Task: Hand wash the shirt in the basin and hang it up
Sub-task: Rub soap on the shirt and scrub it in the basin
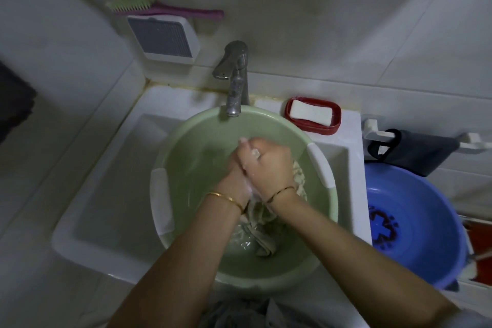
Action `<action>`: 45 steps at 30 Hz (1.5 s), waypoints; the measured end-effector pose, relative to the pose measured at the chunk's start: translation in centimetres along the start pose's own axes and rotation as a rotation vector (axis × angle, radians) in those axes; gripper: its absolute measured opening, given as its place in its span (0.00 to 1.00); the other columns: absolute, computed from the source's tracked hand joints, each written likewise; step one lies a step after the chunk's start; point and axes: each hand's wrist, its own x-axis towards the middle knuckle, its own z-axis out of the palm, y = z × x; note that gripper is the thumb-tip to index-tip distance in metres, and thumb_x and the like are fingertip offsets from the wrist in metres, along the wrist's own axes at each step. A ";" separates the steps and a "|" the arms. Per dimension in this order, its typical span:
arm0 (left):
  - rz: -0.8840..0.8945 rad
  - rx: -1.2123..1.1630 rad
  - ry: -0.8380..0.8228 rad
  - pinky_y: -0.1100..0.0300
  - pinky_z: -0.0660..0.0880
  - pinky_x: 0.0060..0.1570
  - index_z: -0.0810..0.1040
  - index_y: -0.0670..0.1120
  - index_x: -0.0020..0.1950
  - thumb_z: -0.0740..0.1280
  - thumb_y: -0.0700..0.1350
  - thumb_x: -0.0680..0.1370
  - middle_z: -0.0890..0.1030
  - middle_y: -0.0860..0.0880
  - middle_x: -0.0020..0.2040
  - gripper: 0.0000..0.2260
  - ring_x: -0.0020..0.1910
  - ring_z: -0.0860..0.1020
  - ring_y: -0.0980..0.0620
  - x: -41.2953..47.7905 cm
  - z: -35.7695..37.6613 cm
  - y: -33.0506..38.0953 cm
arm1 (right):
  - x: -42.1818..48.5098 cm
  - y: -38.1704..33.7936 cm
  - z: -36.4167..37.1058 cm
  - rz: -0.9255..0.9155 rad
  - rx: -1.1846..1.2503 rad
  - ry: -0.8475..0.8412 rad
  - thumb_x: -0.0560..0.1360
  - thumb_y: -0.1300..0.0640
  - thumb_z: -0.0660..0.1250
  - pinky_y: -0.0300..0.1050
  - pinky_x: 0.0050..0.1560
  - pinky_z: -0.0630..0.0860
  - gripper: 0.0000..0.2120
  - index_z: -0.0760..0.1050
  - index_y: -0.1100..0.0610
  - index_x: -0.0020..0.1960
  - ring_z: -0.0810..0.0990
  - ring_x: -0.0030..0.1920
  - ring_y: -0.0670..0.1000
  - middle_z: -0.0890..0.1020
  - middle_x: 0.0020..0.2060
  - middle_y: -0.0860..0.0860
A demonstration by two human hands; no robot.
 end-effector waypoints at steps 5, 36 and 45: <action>-0.144 0.331 -0.178 0.48 0.76 0.57 0.79 0.44 0.56 0.62 0.61 0.74 0.82 0.44 0.55 0.23 0.51 0.81 0.45 1.0 -1.2 1.8 | 4.1 2.6 -2.0 0.257 0.141 -0.096 0.79 0.55 0.62 0.43 0.45 0.71 0.12 0.79 0.61 0.45 0.75 0.44 0.50 0.82 0.43 0.57; 0.437 0.911 -0.301 0.57 0.68 0.38 0.76 0.43 0.43 0.71 0.48 0.73 0.75 0.47 0.37 0.10 0.37 0.72 0.52 2.1 -5.1 5.9 | 4.6 1.9 -6.4 0.273 0.198 -0.627 0.70 0.57 0.73 0.34 0.35 0.70 0.11 0.76 0.63 0.36 0.74 0.30 0.44 0.79 0.28 0.51; 0.190 0.732 -0.298 0.61 0.74 0.39 0.78 0.41 0.45 0.73 0.46 0.69 0.82 0.44 0.39 0.11 0.38 0.79 0.50 2.7 -7.5 3.8 | 5.2 5.2 -5.0 0.755 0.770 0.039 0.76 0.64 0.63 0.41 0.36 0.76 0.04 0.76 0.59 0.48 0.77 0.36 0.51 0.78 0.35 0.53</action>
